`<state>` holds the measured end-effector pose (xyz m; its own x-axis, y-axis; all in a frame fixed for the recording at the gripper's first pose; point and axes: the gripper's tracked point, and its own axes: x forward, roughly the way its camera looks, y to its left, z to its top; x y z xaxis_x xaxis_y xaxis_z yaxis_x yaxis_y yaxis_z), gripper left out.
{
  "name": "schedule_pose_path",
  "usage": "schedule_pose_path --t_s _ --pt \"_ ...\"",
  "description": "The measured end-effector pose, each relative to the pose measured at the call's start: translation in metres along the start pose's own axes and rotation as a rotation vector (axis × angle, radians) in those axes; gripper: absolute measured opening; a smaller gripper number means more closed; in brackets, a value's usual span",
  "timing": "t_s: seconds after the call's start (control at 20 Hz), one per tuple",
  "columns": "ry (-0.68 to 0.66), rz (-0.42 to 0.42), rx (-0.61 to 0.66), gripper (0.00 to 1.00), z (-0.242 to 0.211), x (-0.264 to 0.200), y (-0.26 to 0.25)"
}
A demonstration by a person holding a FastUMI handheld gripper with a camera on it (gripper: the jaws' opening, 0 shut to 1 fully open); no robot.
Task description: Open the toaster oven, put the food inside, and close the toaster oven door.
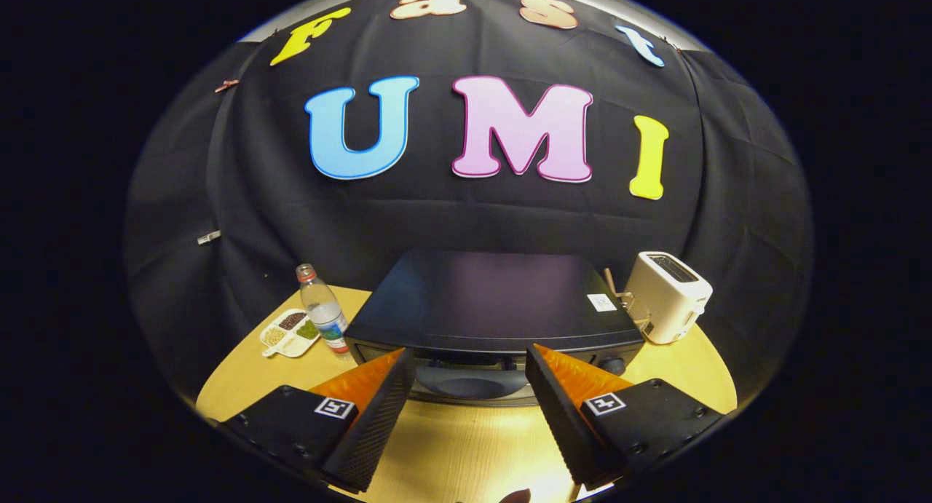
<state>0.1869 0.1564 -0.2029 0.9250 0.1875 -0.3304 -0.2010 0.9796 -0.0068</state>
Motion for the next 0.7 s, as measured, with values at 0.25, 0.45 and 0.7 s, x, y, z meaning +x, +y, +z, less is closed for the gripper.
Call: schedule_pose_path --t_s 0.25,0.45,0.7 --pt "0.051 -0.014 0.02 0.98 -0.019 0.038 -0.004" --pt "0.064 -0.044 0.016 0.98 -0.025 0.037 -0.001" --pt "0.068 -0.048 0.03 1.0 -0.045 0.012 0.002"
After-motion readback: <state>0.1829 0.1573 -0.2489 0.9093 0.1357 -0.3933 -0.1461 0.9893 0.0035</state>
